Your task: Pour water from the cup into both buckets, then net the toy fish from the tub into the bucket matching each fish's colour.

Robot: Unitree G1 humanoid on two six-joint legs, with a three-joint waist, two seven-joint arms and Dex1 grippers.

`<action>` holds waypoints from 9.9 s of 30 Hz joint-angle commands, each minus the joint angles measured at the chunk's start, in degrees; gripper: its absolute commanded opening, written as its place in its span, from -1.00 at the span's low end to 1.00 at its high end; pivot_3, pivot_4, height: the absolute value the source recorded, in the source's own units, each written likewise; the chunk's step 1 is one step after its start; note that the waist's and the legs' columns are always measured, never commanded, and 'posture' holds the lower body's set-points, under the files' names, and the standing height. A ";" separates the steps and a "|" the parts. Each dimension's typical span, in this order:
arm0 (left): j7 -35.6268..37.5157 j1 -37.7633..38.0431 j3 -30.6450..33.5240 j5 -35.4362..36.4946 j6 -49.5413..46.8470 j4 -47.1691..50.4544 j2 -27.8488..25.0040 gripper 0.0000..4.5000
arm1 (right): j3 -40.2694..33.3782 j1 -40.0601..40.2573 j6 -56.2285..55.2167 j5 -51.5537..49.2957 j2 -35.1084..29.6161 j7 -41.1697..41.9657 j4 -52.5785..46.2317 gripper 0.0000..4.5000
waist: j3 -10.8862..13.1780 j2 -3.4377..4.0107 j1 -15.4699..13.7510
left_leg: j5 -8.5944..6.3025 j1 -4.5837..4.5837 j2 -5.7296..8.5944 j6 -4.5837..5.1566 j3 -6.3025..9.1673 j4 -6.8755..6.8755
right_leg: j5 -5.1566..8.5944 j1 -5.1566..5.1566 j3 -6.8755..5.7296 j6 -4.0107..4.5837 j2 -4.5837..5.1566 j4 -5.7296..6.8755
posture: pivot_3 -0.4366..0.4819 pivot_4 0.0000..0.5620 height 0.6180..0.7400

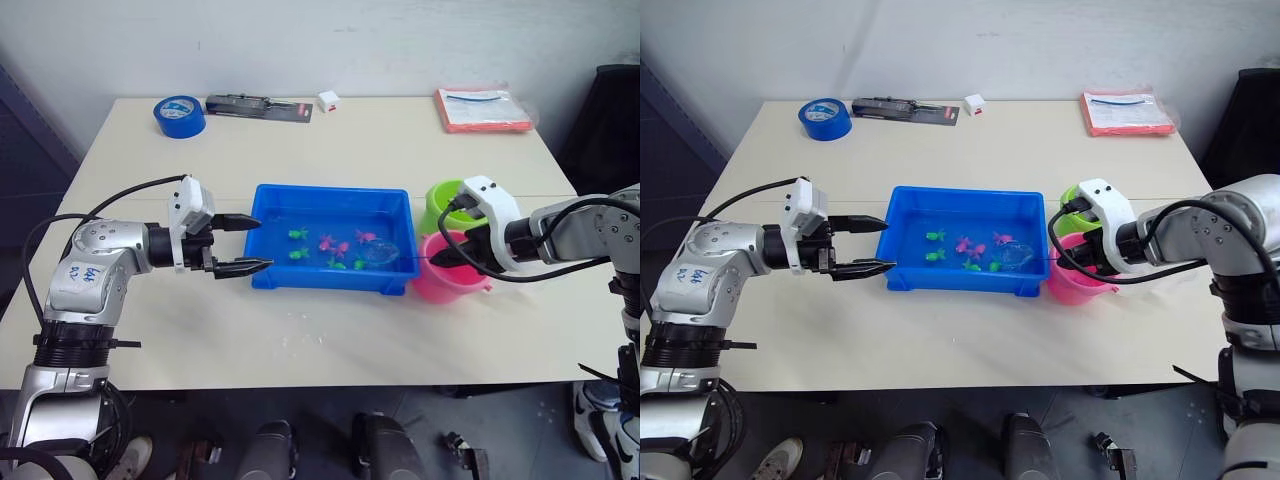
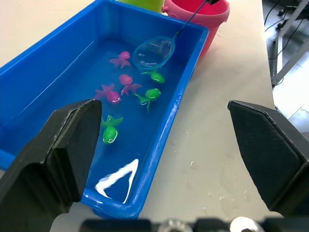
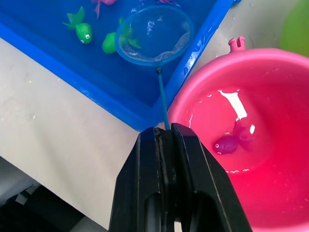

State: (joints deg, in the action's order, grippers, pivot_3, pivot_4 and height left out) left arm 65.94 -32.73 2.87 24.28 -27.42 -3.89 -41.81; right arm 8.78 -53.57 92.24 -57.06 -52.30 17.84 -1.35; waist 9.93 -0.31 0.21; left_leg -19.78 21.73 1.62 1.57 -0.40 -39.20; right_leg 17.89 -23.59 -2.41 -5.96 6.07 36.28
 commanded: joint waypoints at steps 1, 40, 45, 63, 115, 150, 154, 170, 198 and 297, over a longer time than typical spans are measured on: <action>-0.43 0.94 2.43 1.43 -0.38 3.24 -1.58 1.00 | 0.58 -2.53 0.26 -1.95 0.01 -1.46 1.36 -0.65 | 0.00 0.00 0.01 | 0.00 0.03 0.00 0.00 0.01 0.00 | 0.00 -0.01 -0.01 0.00 0.00 -0.03 | -0.05 -0.47 0.95; 1.20 -2.52 0.75 0.65 2.22 -0.71 -2.32 1.00 | -18.92 15.48 -7.44 14.32 13.73 0.20 -20.13 -0.65 | 0.00 0.01 -0.08 | 0.03 0.48 0.19 0.02 0.40 -0.05 | 0.00 -0.19 -0.42 0.00 0.06 -0.07 | -0.05 -0.47 0.95; 0.69 -4.41 0.07 -0.76 5.80 -4.11 -0.35 1.00 | -22.67 22.86 -14.81 14.35 12.17 3.23 -26.42 -0.65 | 0.00 0.01 -0.18 | 0.03 0.47 0.19 0.02 0.43 -0.04 | 0.00 -0.17 -0.45 0.00 0.05 -0.08 | -0.05 -0.47 0.95; 4.78 -12.01 -2.83 -2.47 11.28 -15.04 4.64 1.00 | -47.89 51.03 -29.90 18.11 2.39 10.93 -39.98 -0.65 | 0.00 0.00 -1.39 | 0.08 0.44 0.32 0.12 0.41 -0.08 | -0.03 -0.06 -0.48 -0.06 -0.09 -0.09 | -0.05 -0.47 0.95; 7.74 -12.66 -2.60 -4.41 11.69 -16.16 6.39 1.00 | -41.40 72.34 -123.48 96.54 1.78 -21.24 -15.05 -0.65 | -0.01 -0.01 -0.36 | 0.11 0.17 0.23 0.14 -0.06 -0.07 | -0.11 -0.02 -0.33 -0.20 -0.42 -0.08 | -0.05 -0.47 0.95; -3.00 2.36 3.86 -2.63 -5.50 0.69 -6.05 1.00 | 5.75 1.03 -31.26 45.71 2.79 37.49 -8.53 -0.65 | -0.01 0.00 -0.02 | 0.09 0.07 0.29 0.12 0.18 -0.04 | -0.10 0.01 -0.31 -0.17 0.23 0.02 | -0.05 -0.47 0.95; -3.88 3.49 4.31 -2.14 -5.47 2.28 -5.66 1.00 | 9.99 -0.77 -35.09 48.35 0.87 39.03 -6.65 -0.65 | -0.01 0.00 -0.03 | 0.09 0.23 0.35 0.12 0.22 -0.05 | -0.10 -0.11 -0.39 -0.17 0.27 0.05 | -0.05 -0.47 0.95; -5.02 4.68 4.10 -0.54 -5.24 4.06 -5.29 1.00 | 15.66 5.17 -44.44 56.19 -0.55 40.37 -9.14 -0.65 | -0.01 0.00 0.08 | 0.10 0.44 0.45 0.12 0.22 -0.15 | -0.10 -0.32 -0.59 -0.17 0.30 0.19 | -0.05 -0.47 0.95; -6.51 6.88 5.20 1.12 -5.96 6.54 -6.19 1.00 | 16.80 5.99 -47.19 60.78 6.78 43.06 -10.19 -0.65 | -0.01 0.00 0.05 | 0.10 0.44 0.45 0.12 0.24 -0.18 | -0.10 -0.32 -0.63 -0.17 0.29 0.19 | -0.05 -0.47 0.95; 6.38 -10.43 -3.04 -3.49 9.87 -12.33 4.85 1.00 | -44.75 80.76 -133.22 118.75 3.93 -44.31 -4.04 -0.65 | -0.02 -0.02 -0.63 | 0.17 0.16 0.61 0.28 0.02 -0.04 | -0.11 -0.04 -0.37 -0.21 0.06 0.10 | -0.05 -0.47 0.95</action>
State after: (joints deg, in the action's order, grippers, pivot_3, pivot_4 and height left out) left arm 72.35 -43.40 -1.38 20.11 -17.63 -18.42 -36.24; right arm -35.79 27.08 -42.24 60.65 -47.11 -23.63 -4.26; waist 9.91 -0.33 -0.42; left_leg -19.62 21.86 2.22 1.85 -0.40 -39.23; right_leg 17.78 -23.61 -2.78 -6.17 6.14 36.37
